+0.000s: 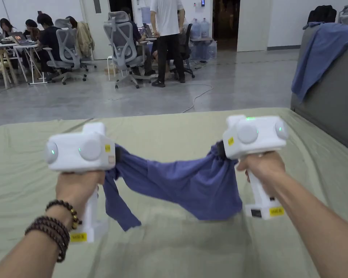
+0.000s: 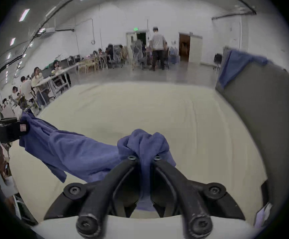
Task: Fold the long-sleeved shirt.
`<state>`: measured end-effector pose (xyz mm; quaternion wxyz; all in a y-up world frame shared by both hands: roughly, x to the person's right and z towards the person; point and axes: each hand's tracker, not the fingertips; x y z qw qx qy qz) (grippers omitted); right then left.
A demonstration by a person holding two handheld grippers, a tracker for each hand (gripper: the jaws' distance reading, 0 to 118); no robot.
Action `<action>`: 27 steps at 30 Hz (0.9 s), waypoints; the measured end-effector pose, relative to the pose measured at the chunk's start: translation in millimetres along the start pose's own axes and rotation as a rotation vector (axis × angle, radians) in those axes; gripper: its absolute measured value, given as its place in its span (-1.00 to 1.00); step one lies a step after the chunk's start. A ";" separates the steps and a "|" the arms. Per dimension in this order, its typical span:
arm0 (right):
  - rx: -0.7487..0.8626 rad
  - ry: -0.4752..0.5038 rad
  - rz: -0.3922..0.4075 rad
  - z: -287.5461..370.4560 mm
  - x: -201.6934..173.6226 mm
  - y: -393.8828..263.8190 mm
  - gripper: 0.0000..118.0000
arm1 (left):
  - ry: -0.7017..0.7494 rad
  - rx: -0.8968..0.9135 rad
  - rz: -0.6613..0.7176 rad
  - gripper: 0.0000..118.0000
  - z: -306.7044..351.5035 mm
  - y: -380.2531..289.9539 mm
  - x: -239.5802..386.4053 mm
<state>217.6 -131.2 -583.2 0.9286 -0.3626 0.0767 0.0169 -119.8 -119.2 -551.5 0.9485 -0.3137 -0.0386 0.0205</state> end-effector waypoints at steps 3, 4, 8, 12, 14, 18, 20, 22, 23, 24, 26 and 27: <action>-0.048 0.011 0.014 -33.9 -0.8 -35.3 -0.90 | -0.044 -0.085 0.058 -0.89 -26.6 -37.5 -7.1; -0.052 0.012 0.015 -36.9 -2.0 -44.1 -0.90 | -0.038 -0.088 0.061 -0.89 -29.4 -46.3 -8.1; -0.039 0.014 0.036 -10.4 -4.3 -65.3 -0.90 | -0.054 -0.076 0.020 -0.89 -5.5 -72.4 -9.0; 0.025 0.080 0.002 58.0 -5.4 -128.5 -0.90 | -0.059 -0.098 -0.059 -0.89 49.0 -119.5 -14.6; 0.016 0.065 0.011 87.8 -10.2 -179.9 -0.90 | -0.068 -0.123 -0.076 -0.89 77.2 -153.2 -19.4; -0.101 0.041 0.017 108.2 -16.2 -269.3 -0.90 | -0.119 -0.287 -0.118 -0.89 105.3 -226.9 -25.4; -0.190 0.014 0.016 97.5 -19.6 -297.6 -0.90 | -0.126 -0.369 -0.147 -0.89 101.2 -263.2 -24.6; -0.203 0.014 0.019 86.1 -19.8 -307.8 -0.90 | -0.129 -0.374 -0.145 -0.89 98.1 -280.6 -24.6; -0.200 0.002 0.015 86.0 -19.2 -308.8 -0.87 | -0.130 -0.361 -0.132 -0.83 99.9 -284.5 -24.2; -0.179 -0.002 -0.001 93.6 -17.1 -304.7 -0.53 | -0.136 -0.332 -0.115 -0.45 103.7 -284.0 -24.4; -0.134 -0.002 -0.039 119.4 -12.9 -294.7 0.53 | -0.161 -0.281 -0.089 0.70 118.8 -270.6 -26.3; -0.121 0.008 -0.038 131.3 -10.5 -290.3 0.91 | -0.172 -0.258 -0.073 1.00 129.4 -264.9 -25.1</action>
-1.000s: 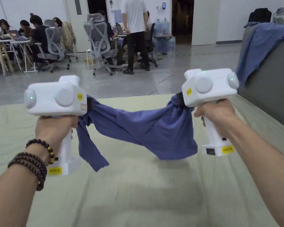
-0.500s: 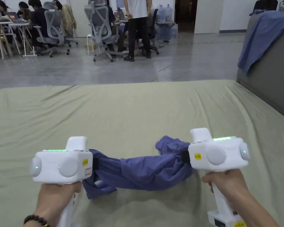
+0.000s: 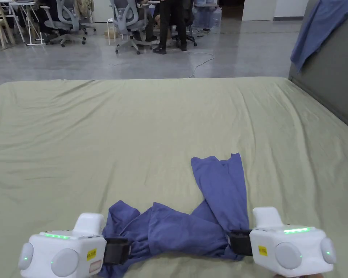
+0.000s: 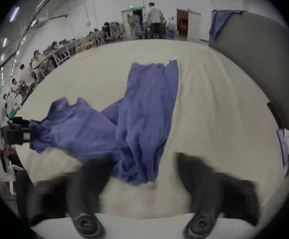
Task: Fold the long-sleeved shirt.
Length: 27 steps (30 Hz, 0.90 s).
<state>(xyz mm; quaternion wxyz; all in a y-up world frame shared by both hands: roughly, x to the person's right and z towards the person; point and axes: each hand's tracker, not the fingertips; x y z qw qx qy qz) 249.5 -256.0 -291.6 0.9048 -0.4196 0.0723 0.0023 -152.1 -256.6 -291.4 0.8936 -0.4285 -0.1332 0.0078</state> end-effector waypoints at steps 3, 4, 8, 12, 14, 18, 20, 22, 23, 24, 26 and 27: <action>0.131 0.029 -0.005 36.4 6.2 4.3 0.82 | -0.031 0.088 -0.010 0.91 28.7 12.7 9.9; 0.119 0.016 -0.007 43.2 7.3 6.9 0.43 | -0.013 0.081 -0.018 0.55 34.2 15.2 15.4; 0.120 -0.057 -0.006 49.9 9.1 10.6 -1.00 | -0.008 0.168 -0.072 -1.00 35.5 24.7 36.6; 0.116 0.019 -0.012 46.2 8.6 13.4 -1.00 | -0.040 0.117 -0.085 -1.00 13.9 41.0 47.7; 0.116 0.031 -0.015 42.4 7.2 11.9 -1.00 | -0.059 0.118 -0.096 -0.64 -8.1 52.3 53.8; 0.098 0.034 -0.024 35.6 10.7 10.7 -1.00 | -0.049 0.059 -0.102 0.92 -66.0 84.8 64.4; 0.087 0.035 -0.040 34.0 16.5 9.7 -1.00 | -0.016 -0.005 -0.142 0.92 -104.6 96.9 64.5; 0.072 0.029 -0.047 28.8 17.2 10.3 -1.00 | 0.041 -0.021 -0.182 0.91 -135.2 103.8 67.1; 0.066 0.026 -0.047 28.5 23.9 12.2 -1.00 | 0.055 -0.053 -0.208 0.89 -153.4 105.9 67.9; 0.060 0.021 -0.045 26.6 24.7 14.1 -1.00 | 0.062 -0.086 -0.221 0.81 -170.8 99.3 74.2; 0.060 0.011 -0.040 21.1 25.9 22.2 -1.00 | 0.068 -0.198 -0.207 0.62 -191.5 90.7 79.7; 0.061 0.007 -0.038 20.8 30.3 27.2 -1.00 | 0.095 -0.110 -0.156 0.55 -181.8 90.0 81.9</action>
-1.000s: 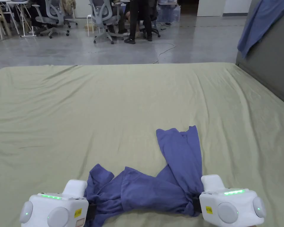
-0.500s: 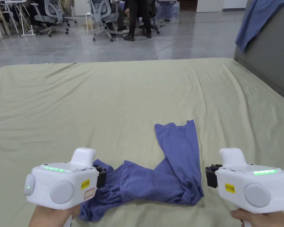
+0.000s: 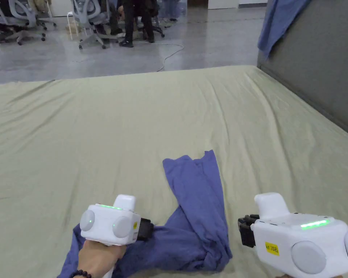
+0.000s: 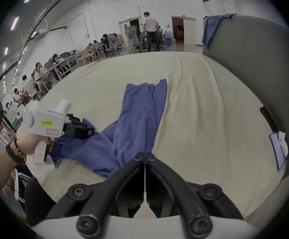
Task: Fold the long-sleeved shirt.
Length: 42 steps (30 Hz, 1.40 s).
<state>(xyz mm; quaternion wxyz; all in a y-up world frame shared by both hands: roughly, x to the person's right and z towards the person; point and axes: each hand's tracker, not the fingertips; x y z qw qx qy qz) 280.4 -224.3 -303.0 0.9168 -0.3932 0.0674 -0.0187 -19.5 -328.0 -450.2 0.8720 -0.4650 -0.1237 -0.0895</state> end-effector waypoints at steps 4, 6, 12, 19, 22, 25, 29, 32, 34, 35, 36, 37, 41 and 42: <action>0.018 -0.008 0.038 -22.9 1.9 41.2 -1.00 | -0.113 0.099 0.023 -0.98 49.6 -4.5 4.2; 0.033 0.002 0.088 -42.7 -3.4 71.9 -1.00 | -0.104 0.108 -0.017 -0.98 79.9 -9.0 4.1; -0.029 0.050 0.191 -151.8 -26.9 179.8 0.70 | -0.201 0.180 0.070 -0.98 139.5 -28.9 -10.7; -0.300 0.059 0.250 -301.9 -67.7 229.2 0.60 | -0.231 0.197 0.161 -0.98 150.2 -47.2 -16.7; -0.380 0.047 0.259 -341.7 -74.8 218.6 0.18 | -0.224 0.191 0.168 -0.98 150.5 -47.2 -15.3; -0.354 -0.001 0.292 -340.8 -80.6 212.8 0.13 | -0.218 0.198 0.169 -0.98 151.9 -44.2 -15.2; -0.253 0.128 0.159 -297.5 -65.8 226.4 -1.00 | -0.126 0.236 0.185 -0.98 150.7 -31.8 -19.5; -0.163 0.091 0.147 -246.7 -47.8 241.4 -1.00 | -0.083 0.303 0.229 -0.98 156.3 -10.0 -36.8; -0.053 0.003 0.225 -197.7 -30.2 256.9 -1.00 | -0.052 0.369 0.256 -0.98 169.3 6.4 -50.2; 0.004 0.015 0.214 -168.9 -16.0 266.3 -1.00 | -0.024 0.400 0.266 -0.98 176.7 16.7 -57.8; 0.041 0.016 0.192 -136.6 -5.6 274.0 -1.00 | 0.000 0.419 0.269 -0.98 185.0 27.4 -64.7; 0.083 0.001 0.158 -103.2 9.8 284.3 -1.00 | 0.023 0.461 0.271 -0.98 197.7 39.1 -72.0; 0.255 -0.095 0.129 24.1 53.4 321.8 -1.00 | 0.096 0.576 0.304 -0.98 244.1 100.8 -108.0; 0.297 -0.110 0.131 48.7 60.4 331.8 -1.00 | 0.110 0.595 0.315 -0.98 255.4 119.9 -117.7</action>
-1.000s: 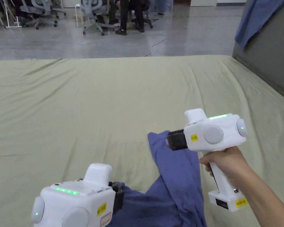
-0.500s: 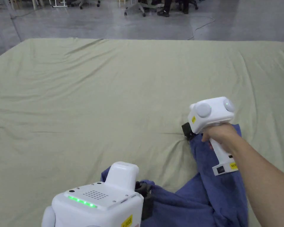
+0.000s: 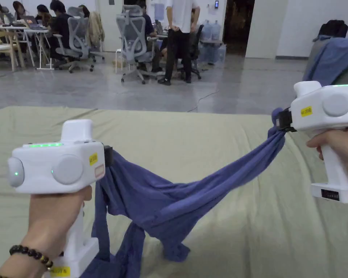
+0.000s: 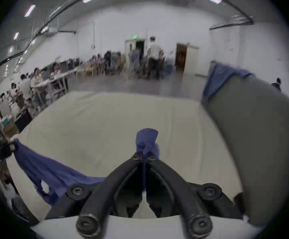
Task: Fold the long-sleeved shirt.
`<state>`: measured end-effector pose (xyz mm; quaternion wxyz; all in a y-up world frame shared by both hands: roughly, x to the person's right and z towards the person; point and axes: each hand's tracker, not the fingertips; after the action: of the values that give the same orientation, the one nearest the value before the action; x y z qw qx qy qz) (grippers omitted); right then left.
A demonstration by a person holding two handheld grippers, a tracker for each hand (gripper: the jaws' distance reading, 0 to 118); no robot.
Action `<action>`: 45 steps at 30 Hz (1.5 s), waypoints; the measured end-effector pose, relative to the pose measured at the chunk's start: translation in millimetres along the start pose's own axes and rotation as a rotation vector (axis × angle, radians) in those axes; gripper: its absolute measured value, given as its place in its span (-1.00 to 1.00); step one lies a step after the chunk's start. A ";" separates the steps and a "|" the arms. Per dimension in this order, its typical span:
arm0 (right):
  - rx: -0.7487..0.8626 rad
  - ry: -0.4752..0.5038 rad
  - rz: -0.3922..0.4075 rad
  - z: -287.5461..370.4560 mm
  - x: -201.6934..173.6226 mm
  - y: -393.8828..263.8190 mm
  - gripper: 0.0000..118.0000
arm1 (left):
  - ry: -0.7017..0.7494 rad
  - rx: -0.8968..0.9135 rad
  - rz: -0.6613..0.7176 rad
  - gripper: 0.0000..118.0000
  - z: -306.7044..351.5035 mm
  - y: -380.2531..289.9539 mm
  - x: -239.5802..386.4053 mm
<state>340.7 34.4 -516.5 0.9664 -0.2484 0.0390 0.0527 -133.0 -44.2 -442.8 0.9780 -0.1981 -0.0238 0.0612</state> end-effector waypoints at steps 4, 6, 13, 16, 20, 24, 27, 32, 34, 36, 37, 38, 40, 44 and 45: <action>0.148 -0.070 -0.050 53.3 25.1 58.9 -1.00 | 0.066 0.050 -0.048 -0.98 -8.5 91.8 2.6; 0.189 -0.107 -0.073 62.0 32.9 83.7 -1.00 | 0.100 0.061 -0.106 -0.98 -16.9 127.8 7.1; 0.255 -0.194 -0.136 70.7 56.6 139.6 -1.00 | 0.177 0.185 -0.126 -0.98 -10.3 222.1 21.3; 0.283 -0.229 -0.148 67.7 64.7 149.7 -1.00 | 0.180 0.218 -0.136 -0.98 -8.0 241.9 26.4; 0.273 -0.233 -0.165 52.8 63.5 136.7 -1.00 | 0.216 0.186 -0.174 -0.98 -14.5 236.7 35.9; 0.153 -0.216 -0.174 7.0 59.1 82.3 -1.00 | 0.185 0.112 -0.215 -0.98 -39.2 188.5 34.5; 0.057 -0.170 -0.247 -38.1 56.9 19.7 -1.00 | 0.185 0.007 -0.205 -0.98 -71.3 129.7 24.0; -0.117 -0.122 -0.268 -98.5 41.4 -86.0 -1.00 | 0.163 -0.150 -0.198 -0.98 -113.0 30.4 7.1; -0.184 -0.131 -0.271 -109.5 33.1 -119.0 -1.00 | 0.159 -0.204 -0.179 -0.98 -120.8 5.7 1.8; -0.193 -0.123 -0.284 -108.9 30.5 -134.8 -1.00 | 0.159 -0.209 -0.166 -0.98 -118.0 -4.8 -1.8; -0.189 -0.117 -0.288 -104.4 30.7 -138.3 -1.00 | 0.153 -0.202 -0.169 -0.98 -112.6 -7.2 -3.7; -0.177 -0.103 -0.291 -95.9 32.2 -139.2 -1.00 | 0.149 -0.197 -0.174 -0.98 -106.6 -9.1 -5.3; -0.133 -0.030 -0.283 -70.1 34.1 -143.9 -1.00 | 0.141 -0.168 -0.181 -0.98 -88.6 -10.3 -14.6; -0.134 0.028 -0.256 -1.9 36.5 -179.3 -1.00 | 0.077 -0.176 -0.196 -0.98 -17.5 -43.7 -29.5; -0.151 0.030 -0.239 15.3 35.0 -196.2 -1.00 | 0.054 -0.194 -0.216 -0.98 1.1 -60.2 -32.5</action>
<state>399.9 -126.2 -413.3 0.9437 -0.3240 0.0197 -0.0640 -158.7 -102.9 -419.0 0.9554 -0.2895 -0.0244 -0.0522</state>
